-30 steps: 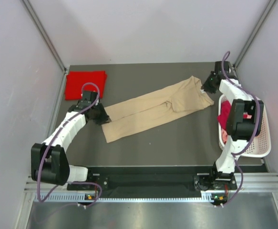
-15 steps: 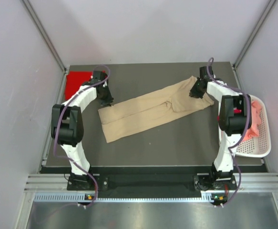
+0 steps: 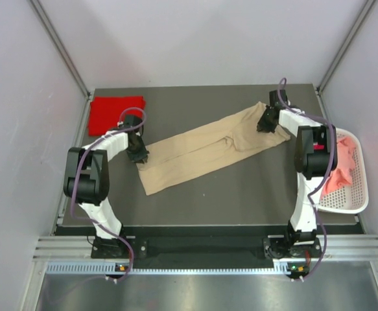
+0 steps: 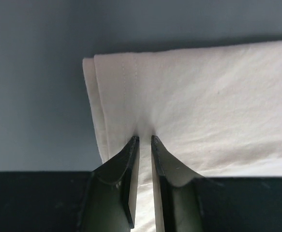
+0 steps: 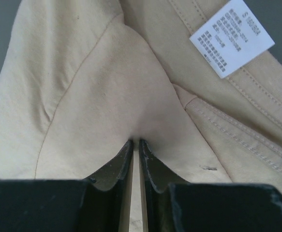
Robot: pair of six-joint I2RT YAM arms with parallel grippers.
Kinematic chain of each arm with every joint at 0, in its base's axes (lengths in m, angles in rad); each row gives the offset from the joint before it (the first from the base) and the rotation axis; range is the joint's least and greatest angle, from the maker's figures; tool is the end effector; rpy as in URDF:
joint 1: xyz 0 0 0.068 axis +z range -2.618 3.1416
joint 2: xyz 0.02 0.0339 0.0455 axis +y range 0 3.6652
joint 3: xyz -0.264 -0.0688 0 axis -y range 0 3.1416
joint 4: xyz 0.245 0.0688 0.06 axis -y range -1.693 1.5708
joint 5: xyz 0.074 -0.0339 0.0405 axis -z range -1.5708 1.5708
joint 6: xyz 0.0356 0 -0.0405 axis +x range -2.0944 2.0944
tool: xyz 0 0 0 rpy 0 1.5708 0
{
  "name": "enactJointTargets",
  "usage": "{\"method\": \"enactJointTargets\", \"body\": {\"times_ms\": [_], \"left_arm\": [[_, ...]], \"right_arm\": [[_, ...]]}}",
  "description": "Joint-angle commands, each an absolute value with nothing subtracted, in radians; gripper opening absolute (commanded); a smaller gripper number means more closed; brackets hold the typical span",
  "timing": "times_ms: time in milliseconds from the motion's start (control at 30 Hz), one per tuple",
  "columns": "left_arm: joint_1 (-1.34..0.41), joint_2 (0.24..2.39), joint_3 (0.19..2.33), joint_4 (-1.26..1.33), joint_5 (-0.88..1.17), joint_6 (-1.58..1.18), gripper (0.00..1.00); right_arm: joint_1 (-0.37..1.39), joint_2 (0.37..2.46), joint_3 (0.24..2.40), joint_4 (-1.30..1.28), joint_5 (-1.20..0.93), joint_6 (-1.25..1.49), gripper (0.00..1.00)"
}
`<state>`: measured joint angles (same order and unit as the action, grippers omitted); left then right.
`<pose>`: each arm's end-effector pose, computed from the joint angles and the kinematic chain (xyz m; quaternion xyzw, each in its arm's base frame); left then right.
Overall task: Fold and stack the t-shirts
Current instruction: Fold the tshirt
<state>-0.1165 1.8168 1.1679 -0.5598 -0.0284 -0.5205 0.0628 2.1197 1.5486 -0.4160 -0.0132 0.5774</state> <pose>0.3523 -0.0402 0.1668 -0.1998 0.9630 -0.0431 0.1754 0.4558 0.0291 0.1653 0.2419 0.9266 0.0965 0.2711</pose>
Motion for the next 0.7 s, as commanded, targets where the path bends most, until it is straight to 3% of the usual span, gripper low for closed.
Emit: {"method": "enactJointTargets", "body": {"times_ms": [0,367,667], "left_arm": [[-0.110,1.754,1.066,-0.603,-0.072,-0.531,0.22],[-0.112,1.612,0.826,-0.515,0.044,-0.604,0.21],[-0.160,1.516,0.817,-0.543,0.107,-0.647,0.23]], "right_arm": [[0.064,2.207,1.591,-0.394,0.003,0.555,0.10],[0.072,2.342,1.802,-0.405,-0.072,0.522,0.14],[0.074,2.393,1.911,-0.382,-0.173,0.480,0.18]]}}
